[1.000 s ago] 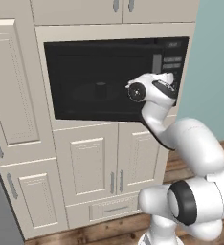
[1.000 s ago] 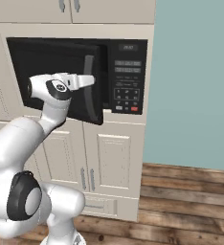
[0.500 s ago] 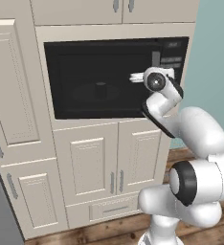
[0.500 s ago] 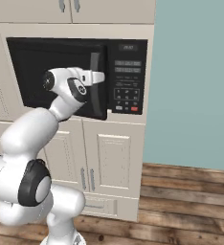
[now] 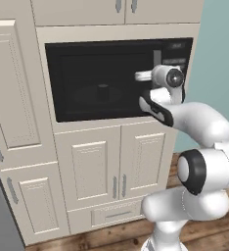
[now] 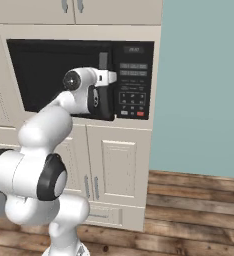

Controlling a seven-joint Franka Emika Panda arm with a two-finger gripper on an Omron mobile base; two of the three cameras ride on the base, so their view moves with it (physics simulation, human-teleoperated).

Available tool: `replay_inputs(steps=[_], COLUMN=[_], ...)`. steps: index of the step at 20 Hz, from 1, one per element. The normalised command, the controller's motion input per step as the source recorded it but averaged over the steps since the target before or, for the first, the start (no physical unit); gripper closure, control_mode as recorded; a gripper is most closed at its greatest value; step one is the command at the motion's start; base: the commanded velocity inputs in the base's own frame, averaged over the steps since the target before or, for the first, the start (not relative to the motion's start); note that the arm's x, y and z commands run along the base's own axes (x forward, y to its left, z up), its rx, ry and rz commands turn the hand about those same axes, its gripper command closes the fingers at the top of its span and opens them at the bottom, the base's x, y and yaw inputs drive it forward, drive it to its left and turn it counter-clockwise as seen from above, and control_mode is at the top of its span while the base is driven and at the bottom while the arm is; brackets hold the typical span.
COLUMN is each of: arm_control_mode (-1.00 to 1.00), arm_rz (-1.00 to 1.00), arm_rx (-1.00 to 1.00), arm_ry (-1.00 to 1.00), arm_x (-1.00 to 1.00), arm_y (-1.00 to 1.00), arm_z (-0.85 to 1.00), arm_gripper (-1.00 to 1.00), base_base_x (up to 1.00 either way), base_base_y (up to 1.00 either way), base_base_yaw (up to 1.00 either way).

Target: Pick the mug from the counter and place it inside the microwave. Then close the microwave.

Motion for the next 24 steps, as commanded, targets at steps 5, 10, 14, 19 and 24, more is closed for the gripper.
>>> replay_inputs(steps=[5,10,14,19,24], arm_control_mode=[-1.00,-1.00,-1.00,-1.00,-1.00], arm_rz=[0.18,0.13,0.05,-0.03,-0.16], arm_rx=[0.01,0.00,0.00,-0.01,-0.05], arm_ry=[0.08,0.03,0.02,0.01,0.08], arm_x=[0.36,0.24,0.28,0.22,0.17], arm_y=[0.00,0.00,0.00,0.09,0.17], arm_z=[0.00,0.00,-0.06,-0.06,0.00], arm_gripper=[-1.00,-1.00,-1.00,-1.00,-1.00], base_base_x=[0.00,0.00,0.00,0.00,0.00], base_base_y=[0.00,0.00,0.00,0.00,0.00], base_base_yaw=[0.00,0.00,0.00,0.00,0.00])
